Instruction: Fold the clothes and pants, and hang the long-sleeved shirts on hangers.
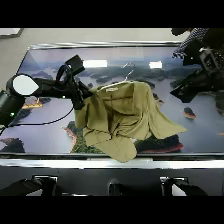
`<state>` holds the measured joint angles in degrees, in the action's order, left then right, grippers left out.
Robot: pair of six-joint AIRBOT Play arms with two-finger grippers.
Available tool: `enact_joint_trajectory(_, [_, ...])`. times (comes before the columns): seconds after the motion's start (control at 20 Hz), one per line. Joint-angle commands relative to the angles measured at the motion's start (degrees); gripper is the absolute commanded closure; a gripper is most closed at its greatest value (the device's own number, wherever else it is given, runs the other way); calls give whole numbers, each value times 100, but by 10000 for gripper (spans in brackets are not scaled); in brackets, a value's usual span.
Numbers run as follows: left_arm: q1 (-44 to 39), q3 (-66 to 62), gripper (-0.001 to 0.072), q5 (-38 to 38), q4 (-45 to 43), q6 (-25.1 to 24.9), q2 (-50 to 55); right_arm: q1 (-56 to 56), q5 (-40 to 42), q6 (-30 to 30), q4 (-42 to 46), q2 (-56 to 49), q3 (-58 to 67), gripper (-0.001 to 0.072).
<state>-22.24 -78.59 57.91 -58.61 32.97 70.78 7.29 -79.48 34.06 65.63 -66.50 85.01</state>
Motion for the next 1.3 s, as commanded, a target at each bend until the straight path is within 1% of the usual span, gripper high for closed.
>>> enact_joint_trajectory(0.0, [0, -4, 680, -4, -2, -2, -131, 68, 229, -476, -433, -592, -4, 213])
enact_joint_trajectory(0.15, [-20, -4, 679, 13, -4, -2, -153, 68, 435, -529, -640, -953, -4, 228])
enact_joint_trajectory(0.25, [-63, -4, 679, 13, -4, -2, -151, 66, 682, -1003, -1005, -1139, -4, 205])
enact_joint_trajectory(0.3, [-79, -4, 679, 13, -4, -4, -151, 66, 841, -1266, -1222, -1222, -4, 175])
enact_joint_trajectory(0.35, [-107, -4, 679, 13, -9, -4, -151, 68, 1010, -1464, -1464, -1300, -4, 163])
enact_joint_trajectory(0.45, [-107, -4, 679, 11, -7, -4, -151, 66, 1102, -2118, -1808, -1462, -4, 162])
enact_joint_trajectory(0.5, [-107, -4, 679, 11, -7, -4, -151, 68, 1064, -2251, -1847, -1543, -2, 162])
enact_joint_trajectory(0.75, [-107, -4, 679, 9, -4, -4, -149, 66, 848, -2256, -1978, -1867, -4, 162])
enact_joint_trajectory(0.9, [-107, -4, 679, 11, -4, -4, -149, 66, 903, -2262, -2028, -2006, -2, 162])
enact_joint_trajectory(1.05, [-107, -4, 679, 11, -4, -4, -149, 66, 925, -2317, -2317, -2221, -2, 162])
enact_joint_trajectory(1.15, [-107, -4, 679, 11, -4, -4, -149, 66, 979, -2457, -2411, -2343, -2, 163])
enact_joint_trajectory(1.25, [-107, -4, 679, 11, -4, -2, -149, 66, 1029, -2470, -2472, -2448, -2, 162])
